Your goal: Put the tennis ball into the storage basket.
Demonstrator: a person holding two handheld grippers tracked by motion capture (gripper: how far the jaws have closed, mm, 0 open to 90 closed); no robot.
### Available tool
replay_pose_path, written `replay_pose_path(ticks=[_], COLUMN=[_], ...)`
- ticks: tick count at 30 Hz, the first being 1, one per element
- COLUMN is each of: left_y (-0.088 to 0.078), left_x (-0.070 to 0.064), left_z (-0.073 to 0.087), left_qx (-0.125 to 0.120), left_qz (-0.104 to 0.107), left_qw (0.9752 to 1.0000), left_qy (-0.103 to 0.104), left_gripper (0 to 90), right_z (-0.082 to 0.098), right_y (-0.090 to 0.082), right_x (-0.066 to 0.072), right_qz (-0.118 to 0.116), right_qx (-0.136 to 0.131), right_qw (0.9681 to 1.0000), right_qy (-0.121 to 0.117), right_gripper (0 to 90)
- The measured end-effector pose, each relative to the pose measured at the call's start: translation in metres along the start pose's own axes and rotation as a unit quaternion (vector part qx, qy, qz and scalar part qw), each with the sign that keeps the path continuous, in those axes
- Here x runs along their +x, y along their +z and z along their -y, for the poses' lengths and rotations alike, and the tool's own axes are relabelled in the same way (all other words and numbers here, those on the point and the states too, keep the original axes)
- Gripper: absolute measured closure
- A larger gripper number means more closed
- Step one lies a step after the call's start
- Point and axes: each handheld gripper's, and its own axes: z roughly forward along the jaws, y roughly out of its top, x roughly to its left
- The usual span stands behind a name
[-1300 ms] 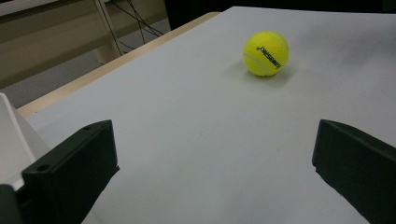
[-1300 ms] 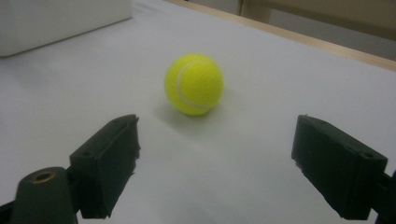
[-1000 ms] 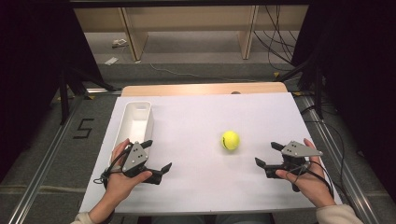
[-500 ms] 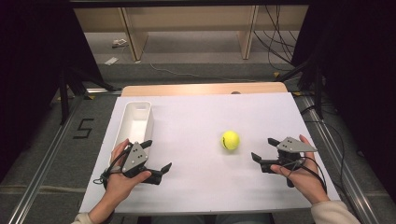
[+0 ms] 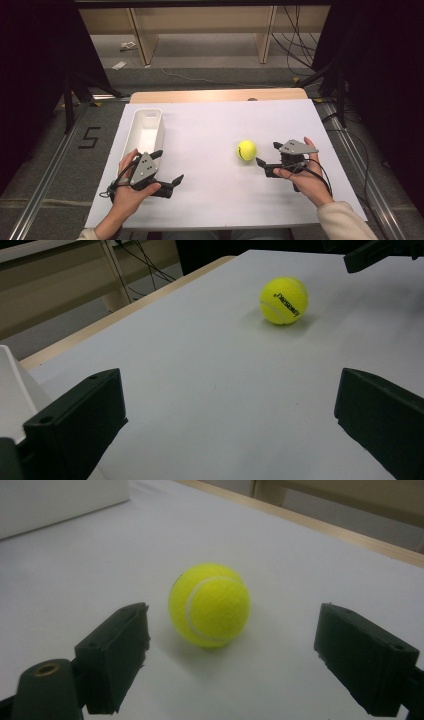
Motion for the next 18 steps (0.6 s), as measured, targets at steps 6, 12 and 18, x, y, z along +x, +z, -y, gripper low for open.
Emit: replay_pose_path(ticks=[6, 12, 18], left_y=[0.000, 0.000, -0.001], left_x=[0.000, 0.000, 0.000], left_z=[0.000, 0.000, 0.000], left_qx=[0.000, 0.000, 0.000], left_qz=[0.001, 0.000, 0.000], left_qw=[1.0000, 1.0000, 1.0000], left_qy=[0.002, 0.003, 0.003], left_gripper=[0.0, 0.0, 0.0], right_z=[-0.004, -0.008, -0.010], right_y=[0.015, 0.030, 0.046], right_x=[0.004, 0.008, 0.011], right_qz=[-0.006, -0.011, -0.012], right_qx=[0.006, 0.015, 0.026], right_qw=[0.9999, 0.9998, 0.9995], right_qy=[-0.005, -0.006, -0.008], right_gripper=[15.0, 14.3, 13.7])
